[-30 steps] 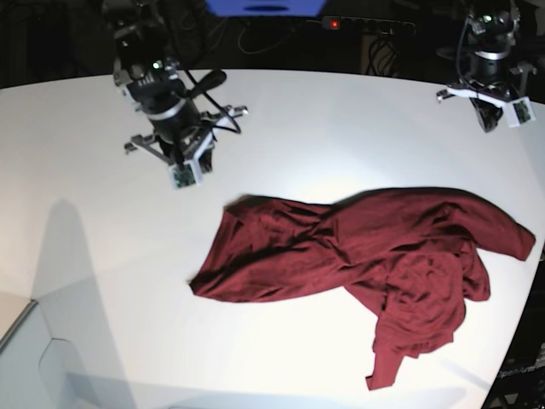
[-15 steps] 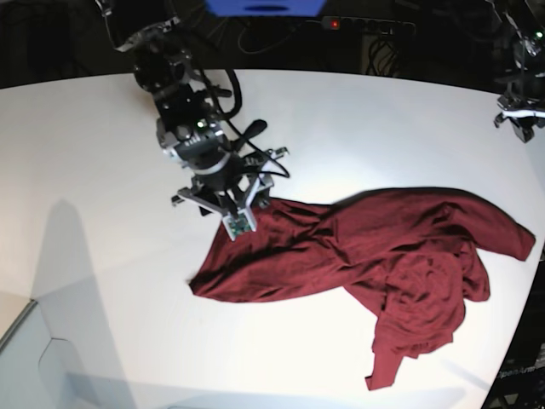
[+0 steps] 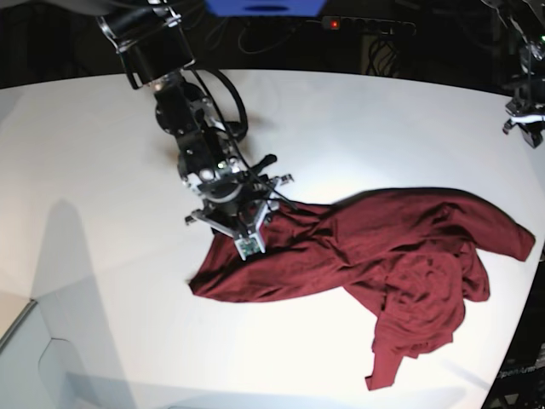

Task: Layout the t-shirt on the table in an organized manner, then fold the t-shirt properly
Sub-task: 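Lower the right gripper onto the red shirt's edge and grasp it, then reach the left gripper to the shirt's opposite end and grasp it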

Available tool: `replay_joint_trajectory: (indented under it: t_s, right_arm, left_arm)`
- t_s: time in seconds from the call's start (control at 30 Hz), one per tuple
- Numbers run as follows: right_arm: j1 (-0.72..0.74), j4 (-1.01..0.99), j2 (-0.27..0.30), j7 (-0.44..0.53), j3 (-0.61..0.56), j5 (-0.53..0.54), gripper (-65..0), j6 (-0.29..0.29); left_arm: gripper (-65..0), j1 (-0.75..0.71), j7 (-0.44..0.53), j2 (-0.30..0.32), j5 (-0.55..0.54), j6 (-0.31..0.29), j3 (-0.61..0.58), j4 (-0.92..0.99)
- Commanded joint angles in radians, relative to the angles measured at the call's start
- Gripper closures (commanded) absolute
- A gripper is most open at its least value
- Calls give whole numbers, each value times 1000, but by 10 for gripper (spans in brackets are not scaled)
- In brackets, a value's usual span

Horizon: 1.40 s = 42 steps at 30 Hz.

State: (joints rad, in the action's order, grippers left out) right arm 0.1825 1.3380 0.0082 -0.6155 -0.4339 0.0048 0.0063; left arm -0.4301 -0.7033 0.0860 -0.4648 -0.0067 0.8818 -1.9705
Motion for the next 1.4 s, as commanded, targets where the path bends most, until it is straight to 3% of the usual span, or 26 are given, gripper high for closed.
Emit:
replay_joint_trajectory:
  t_s: [0.0,0.17,0.23,0.33,0.47,0.7,1.07,1.2,1.37]
  right_arm:
    - [16,13,-3,32,2,1,-292,1]
    - [10,11,0,32,2,1,-261,1]
    - [4,11,6,30,2,1,-185,1]
    - [-25,13,9,30,2,1,0,1]
    - [-62,44,36,30,30,1,0,1]
    - [-194,274,98,30,109,1,0,1]
    - [-331,412,126,32,274,1,0,1]
    - [-351,410,131,35,298,1,0,1]
    - [-357,410,144,35,295,1,0,1]
  left_arm:
    - [-262,-2,23,11,-4,1,6,-16]
    - [-262,38,23,13,-4,1,6,-16]
    - [-262,58,23,13,-2,1,6,-8]
    - [-261,95,23,25,-2,1,6,30]
    - [-237,150,23,71,-4,1,4,98]
    - [-205,224,24,123,-4,1,6,216]
    - [-209,348,24,137,-4,1,4,323]
    - [-267,396,24,131,-4,1,0,348]
    - [-318,492,24,157,-4,1,-60,514]
